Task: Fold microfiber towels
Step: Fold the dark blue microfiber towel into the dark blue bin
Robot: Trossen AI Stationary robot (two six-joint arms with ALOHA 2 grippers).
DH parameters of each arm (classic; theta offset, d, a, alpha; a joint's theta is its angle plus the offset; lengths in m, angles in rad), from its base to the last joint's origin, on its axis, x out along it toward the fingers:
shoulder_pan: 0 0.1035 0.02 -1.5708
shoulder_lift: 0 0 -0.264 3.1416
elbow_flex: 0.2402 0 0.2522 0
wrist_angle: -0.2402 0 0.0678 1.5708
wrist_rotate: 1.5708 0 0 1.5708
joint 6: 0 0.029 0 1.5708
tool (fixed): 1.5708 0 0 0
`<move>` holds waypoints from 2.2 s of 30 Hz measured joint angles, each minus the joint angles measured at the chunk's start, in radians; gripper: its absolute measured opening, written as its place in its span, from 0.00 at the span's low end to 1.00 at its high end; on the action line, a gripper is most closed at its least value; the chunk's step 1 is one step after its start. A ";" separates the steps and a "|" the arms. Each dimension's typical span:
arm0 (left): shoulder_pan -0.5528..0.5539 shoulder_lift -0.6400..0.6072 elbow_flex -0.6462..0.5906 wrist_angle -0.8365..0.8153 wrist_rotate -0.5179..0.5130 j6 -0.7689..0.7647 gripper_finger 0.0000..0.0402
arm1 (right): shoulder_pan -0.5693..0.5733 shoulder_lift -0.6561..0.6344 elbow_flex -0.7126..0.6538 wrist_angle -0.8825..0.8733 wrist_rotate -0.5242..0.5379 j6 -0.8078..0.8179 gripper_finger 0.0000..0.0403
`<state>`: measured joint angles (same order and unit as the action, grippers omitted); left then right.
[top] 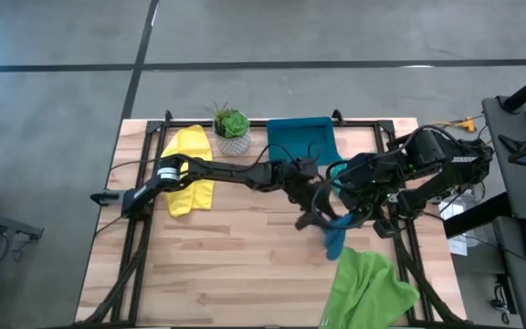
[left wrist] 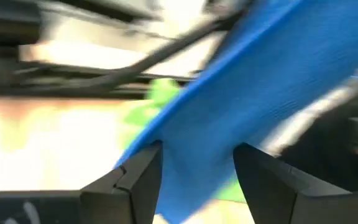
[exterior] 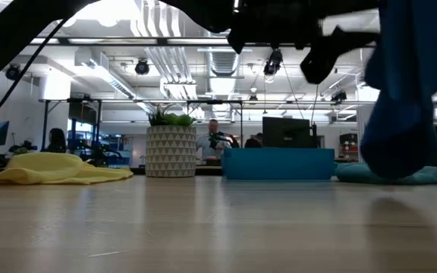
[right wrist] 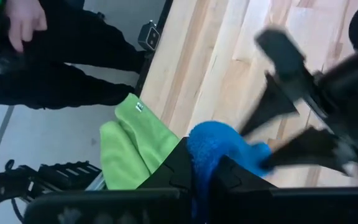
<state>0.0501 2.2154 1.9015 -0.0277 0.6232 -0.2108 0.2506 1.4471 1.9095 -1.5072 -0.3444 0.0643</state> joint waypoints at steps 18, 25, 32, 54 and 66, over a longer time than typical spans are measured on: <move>-0.008 0.023 -0.012 0.061 -0.215 0.149 0.46 | 0.014 -0.006 0.000 0.000 -0.030 0.050 0.02; -0.022 0.024 -0.029 0.162 -0.013 0.188 0.46 | 0.014 -0.006 0.000 0.007 -0.030 0.043 0.02; -0.050 0.025 -0.041 0.185 0.034 0.220 0.46 | 0.014 -0.009 0.000 0.008 -0.030 0.041 0.02; -0.049 -0.078 -0.051 -0.201 -0.047 0.252 0.00 | 0.013 -0.052 0.000 -0.009 0.063 0.033 0.02; -0.049 -0.241 -0.071 -0.343 -0.223 0.323 0.00 | 0.017 -0.108 -0.005 -0.014 0.139 0.063 0.02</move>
<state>0.0006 1.9739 1.8306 -0.3705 0.4005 0.1123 0.2671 1.3396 1.9049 -1.5216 -0.2058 0.1276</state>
